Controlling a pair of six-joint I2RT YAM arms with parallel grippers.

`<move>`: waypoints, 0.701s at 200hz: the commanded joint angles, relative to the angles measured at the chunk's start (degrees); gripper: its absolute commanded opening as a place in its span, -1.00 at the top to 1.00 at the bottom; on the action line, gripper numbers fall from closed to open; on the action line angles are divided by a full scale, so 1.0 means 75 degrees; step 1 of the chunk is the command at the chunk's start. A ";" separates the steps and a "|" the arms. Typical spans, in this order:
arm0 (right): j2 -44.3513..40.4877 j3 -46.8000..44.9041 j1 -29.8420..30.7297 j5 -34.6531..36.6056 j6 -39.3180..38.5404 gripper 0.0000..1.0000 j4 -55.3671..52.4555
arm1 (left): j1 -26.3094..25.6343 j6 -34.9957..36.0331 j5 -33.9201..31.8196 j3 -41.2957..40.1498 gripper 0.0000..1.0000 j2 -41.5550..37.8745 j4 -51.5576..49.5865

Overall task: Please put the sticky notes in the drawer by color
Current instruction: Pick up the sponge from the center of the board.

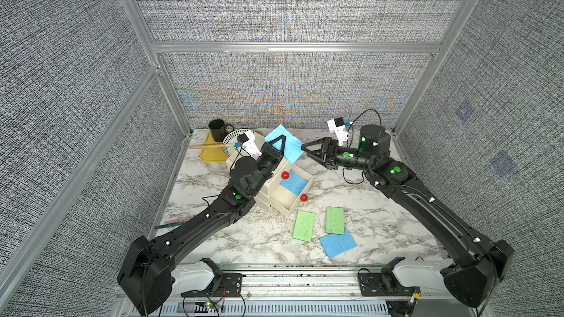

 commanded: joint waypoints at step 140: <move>0.0567 0.0753 0.0325 0.0652 -0.0214 1.00 -0.0809 | -0.0048 0.2132 0.0815 0.1275 -0.57 -0.0478 -0.2907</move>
